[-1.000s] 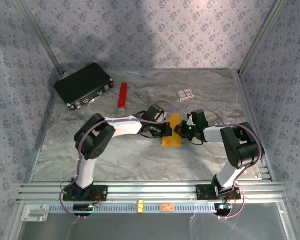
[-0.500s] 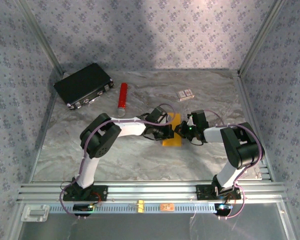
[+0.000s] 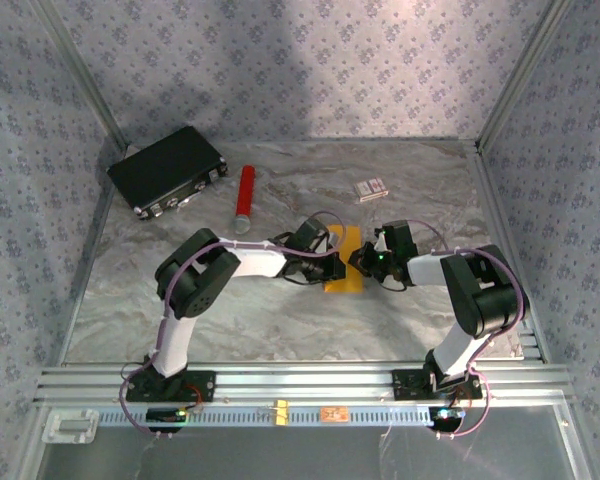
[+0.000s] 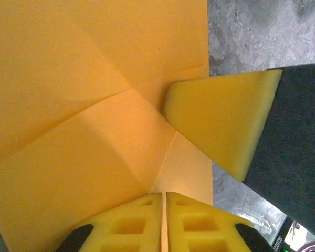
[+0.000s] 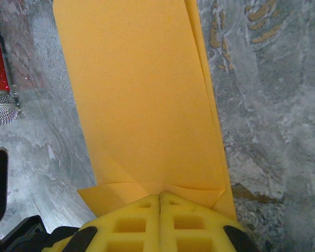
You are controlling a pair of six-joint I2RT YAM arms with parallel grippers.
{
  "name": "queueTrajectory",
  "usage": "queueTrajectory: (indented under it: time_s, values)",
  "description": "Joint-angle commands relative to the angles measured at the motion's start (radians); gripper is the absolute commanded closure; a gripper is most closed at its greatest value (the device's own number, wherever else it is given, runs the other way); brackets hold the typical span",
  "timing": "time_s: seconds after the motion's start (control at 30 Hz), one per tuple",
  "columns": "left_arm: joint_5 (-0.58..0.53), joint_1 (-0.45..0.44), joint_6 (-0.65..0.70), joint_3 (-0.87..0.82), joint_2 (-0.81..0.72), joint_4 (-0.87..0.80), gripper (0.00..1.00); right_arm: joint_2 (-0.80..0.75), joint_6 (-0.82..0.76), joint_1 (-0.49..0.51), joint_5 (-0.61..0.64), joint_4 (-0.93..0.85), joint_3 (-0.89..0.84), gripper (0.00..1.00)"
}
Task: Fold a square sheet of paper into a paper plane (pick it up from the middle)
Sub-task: Fold the triangle a second time at the center of the table.
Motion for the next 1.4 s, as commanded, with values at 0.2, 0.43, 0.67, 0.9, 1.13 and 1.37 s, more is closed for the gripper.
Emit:
queueTrajectory:
  time_s: [0.2,0.43,0.67,0.9,1.13,1.37]
  values:
    - [0.034,0.006,0.002,0.008,-0.08,-0.008,0.86,0.038,-0.006,-0.008,0.079,-0.103,-0.031,1.0]
    - [0.015,0.008,-0.012,-0.027,-0.055,-0.066,0.93,0.035,-0.008,-0.007,0.079,-0.109,-0.028,1.0]
    - [0.001,0.005,-0.02,-0.087,-0.054,-0.069,0.94,0.035,-0.009,-0.009,0.078,-0.112,-0.029,1.0]
    - [0.004,0.0,-0.004,-0.128,-0.105,-0.057,0.92,0.033,-0.01,-0.008,0.079,-0.112,-0.032,1.0]
    - [-0.01,-0.001,0.019,-0.128,-0.137,-0.096,0.91,0.032,-0.009,-0.008,0.079,-0.113,-0.029,1.0]
    - [-0.05,-0.001,0.017,-0.197,-0.153,-0.114,0.93,0.028,-0.009,-0.009,0.08,-0.113,-0.033,1.0]
